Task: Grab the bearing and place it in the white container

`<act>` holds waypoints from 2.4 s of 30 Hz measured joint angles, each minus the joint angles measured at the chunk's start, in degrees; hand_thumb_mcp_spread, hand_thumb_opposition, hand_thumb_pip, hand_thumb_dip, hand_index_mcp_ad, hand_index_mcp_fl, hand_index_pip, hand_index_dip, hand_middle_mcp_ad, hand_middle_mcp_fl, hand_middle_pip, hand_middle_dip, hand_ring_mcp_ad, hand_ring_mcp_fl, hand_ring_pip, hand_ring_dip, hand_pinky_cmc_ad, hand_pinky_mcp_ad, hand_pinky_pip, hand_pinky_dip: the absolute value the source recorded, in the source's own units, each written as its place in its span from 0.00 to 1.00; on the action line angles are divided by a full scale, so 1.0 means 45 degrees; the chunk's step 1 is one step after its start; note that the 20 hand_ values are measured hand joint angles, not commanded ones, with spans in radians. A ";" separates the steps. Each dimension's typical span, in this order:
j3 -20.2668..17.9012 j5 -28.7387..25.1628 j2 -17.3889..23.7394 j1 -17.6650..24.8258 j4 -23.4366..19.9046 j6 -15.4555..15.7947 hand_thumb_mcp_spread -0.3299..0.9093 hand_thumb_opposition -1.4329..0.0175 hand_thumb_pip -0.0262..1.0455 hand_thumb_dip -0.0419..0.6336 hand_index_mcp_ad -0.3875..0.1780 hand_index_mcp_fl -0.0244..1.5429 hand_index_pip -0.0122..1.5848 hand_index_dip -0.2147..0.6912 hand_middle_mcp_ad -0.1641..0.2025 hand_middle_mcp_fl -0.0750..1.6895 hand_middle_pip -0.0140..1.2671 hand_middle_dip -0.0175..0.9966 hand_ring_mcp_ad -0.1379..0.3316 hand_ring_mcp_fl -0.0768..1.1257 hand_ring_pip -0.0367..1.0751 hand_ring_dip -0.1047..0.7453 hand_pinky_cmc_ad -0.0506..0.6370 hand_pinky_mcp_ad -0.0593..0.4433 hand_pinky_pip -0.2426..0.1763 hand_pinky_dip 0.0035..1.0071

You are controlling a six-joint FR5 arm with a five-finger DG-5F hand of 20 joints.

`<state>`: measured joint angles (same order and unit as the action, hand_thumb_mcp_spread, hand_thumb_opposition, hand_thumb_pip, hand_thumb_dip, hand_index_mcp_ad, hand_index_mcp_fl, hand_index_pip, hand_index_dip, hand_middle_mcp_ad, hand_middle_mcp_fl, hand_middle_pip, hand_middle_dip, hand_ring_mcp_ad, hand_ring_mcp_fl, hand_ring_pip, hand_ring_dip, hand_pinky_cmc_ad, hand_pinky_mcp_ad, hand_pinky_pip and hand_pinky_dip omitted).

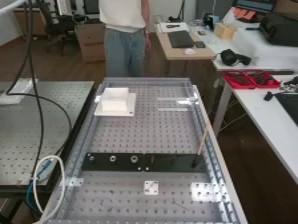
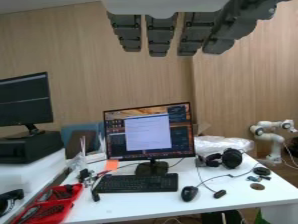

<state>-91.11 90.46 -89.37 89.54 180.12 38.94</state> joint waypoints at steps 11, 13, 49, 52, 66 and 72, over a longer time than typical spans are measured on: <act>-0.0075 0.0000 0.0041 -0.0001 -0.0042 0.0000 0.44 0.62 0.28 0.07 0.61 0.02 0.04 0.26 0.44 0.04 0.09 0.10 0.48 0.06 0.08 0.15 0.37 0.51 0.47 0.13; -0.0093 -0.0002 0.0052 0.0001 -0.0049 0.0001 0.45 0.59 0.30 0.07 0.61 0.02 0.04 0.25 0.44 0.04 0.09 0.11 0.54 0.06 0.10 0.14 0.43 0.57 0.47 0.14; -0.2122 -0.1413 0.0657 0.0293 -0.1304 -0.0169 0.45 0.53 0.32 0.07 0.61 0.03 0.06 0.26 0.46 0.04 0.12 0.14 0.65 0.06 0.12 0.17 0.62 0.71 0.39 0.19; -0.2444 -0.1674 0.0676 0.0356 -0.1574 -0.0305 0.45 0.53 0.32 0.07 0.61 0.03 0.06 0.26 0.46 0.04 0.12 0.14 0.65 0.06 0.12 0.17 0.62 0.71 0.39 0.19; -0.3662 -0.2893 0.0768 0.0642 -0.2758 -0.0345 0.47 0.52 0.32 0.08 0.61 0.03 0.06 0.26 0.46 0.04 0.12 0.14 0.65 0.06 0.12 0.17 0.65 0.70 0.36 0.19; -0.4451 -0.3409 0.0555 0.0672 -0.3645 -0.0683 0.47 0.52 0.32 0.08 0.61 0.03 0.06 0.26 0.46 0.04 0.12 0.14 0.67 0.06 0.12 0.17 0.65 0.73 0.36 0.20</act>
<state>-111.14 75.12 -86.87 92.56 163.71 35.87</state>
